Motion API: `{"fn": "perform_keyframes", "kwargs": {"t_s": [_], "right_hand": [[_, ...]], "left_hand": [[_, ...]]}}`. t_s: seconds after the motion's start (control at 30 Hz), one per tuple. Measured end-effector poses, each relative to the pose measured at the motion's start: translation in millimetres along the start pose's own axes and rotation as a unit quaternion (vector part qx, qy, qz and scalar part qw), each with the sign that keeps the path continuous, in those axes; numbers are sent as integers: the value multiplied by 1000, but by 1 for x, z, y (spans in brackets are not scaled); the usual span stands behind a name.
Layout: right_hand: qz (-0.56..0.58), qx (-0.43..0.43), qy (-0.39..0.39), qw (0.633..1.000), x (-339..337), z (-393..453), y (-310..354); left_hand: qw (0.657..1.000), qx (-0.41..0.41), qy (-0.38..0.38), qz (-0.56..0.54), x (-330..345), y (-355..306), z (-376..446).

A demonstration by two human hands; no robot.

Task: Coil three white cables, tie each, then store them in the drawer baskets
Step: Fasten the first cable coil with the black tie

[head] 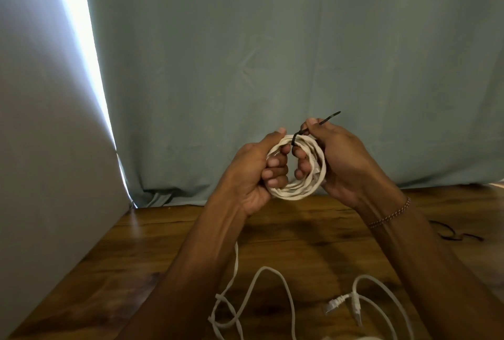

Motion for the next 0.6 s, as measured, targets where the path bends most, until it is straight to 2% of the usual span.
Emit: {"fn": "perform_keyframes", "kwargs": {"t_s": [0.13,0.3,0.47,0.6], "right_hand": [[-21,-3,-12,1000,-1,-1,-1],[-35,23,17,999,2,-1,-6],[-64,37,52,996,13,-2,-9],[-36,33,66,997,12,-2,-6]], "left_hand": [[1000,-24,20,-3,8,8,-1],[996,-63,51,24,11,9,-8],[996,-72,35,47,5,12,-8],[997,-55,43,30,5,9,-4]]}}
Point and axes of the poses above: each hand's wrist, its own z-axis towards the middle knuckle, its own x-axis out of the palm, y = z × x, the point moved 10 cm from there along z, towards the middle knuckle, and after that the axes turned 13 degrees about -z, right-handed, at the moved point
